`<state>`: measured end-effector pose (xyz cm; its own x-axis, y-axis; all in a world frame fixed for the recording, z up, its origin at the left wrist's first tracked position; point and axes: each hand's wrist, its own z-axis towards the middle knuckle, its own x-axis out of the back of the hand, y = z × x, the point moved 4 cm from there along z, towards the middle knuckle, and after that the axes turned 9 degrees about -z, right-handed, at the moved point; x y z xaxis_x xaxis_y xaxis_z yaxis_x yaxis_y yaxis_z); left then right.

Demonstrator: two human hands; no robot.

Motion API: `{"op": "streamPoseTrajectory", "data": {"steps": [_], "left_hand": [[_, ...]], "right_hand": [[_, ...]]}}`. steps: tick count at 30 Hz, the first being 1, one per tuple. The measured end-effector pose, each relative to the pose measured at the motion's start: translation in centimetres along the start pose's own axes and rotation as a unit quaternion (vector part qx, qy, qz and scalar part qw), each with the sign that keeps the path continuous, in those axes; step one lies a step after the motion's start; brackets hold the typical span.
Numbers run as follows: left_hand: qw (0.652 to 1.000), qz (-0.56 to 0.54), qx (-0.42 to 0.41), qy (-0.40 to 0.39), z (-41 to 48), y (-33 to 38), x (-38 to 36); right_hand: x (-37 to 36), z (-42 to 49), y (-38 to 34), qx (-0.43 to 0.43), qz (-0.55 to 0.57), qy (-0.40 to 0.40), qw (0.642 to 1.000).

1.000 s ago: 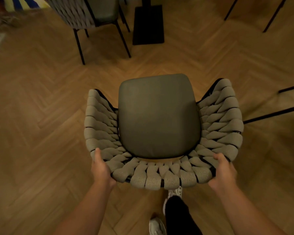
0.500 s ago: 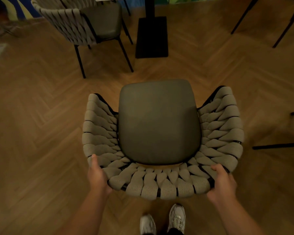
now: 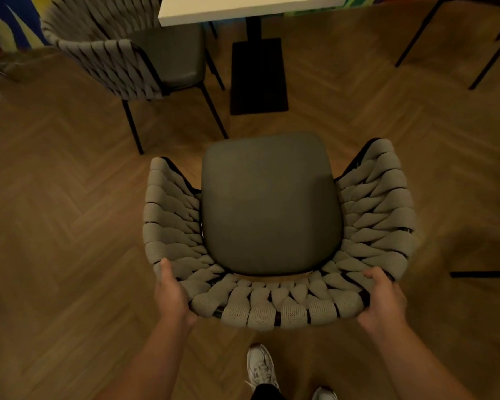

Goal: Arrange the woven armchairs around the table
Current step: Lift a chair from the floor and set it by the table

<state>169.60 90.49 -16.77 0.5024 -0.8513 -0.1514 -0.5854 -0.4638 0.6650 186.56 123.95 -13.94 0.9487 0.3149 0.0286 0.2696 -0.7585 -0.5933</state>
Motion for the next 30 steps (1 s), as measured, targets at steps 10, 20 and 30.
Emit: {"op": "streamPoseTrajectory", "data": {"steps": [10,20,30], "left_hand": [[1.000,-0.013,-0.001,-0.025,5.6,5.3,-7.4],[1.000,0.000,0.008,-0.007,9.1,8.2,-13.8],[0.999,0.016,0.005,-0.027,11.5,10.4,-19.0]], "right_hand": [[-8.7,4.3,-3.3,0.013,0.026,0.004,1.000],[-13.4,8.3,-6.1,0.008,0.021,0.017,1.000],[-18.7,11.0,-10.3,0.011,0.022,-0.010,1.000]]}}
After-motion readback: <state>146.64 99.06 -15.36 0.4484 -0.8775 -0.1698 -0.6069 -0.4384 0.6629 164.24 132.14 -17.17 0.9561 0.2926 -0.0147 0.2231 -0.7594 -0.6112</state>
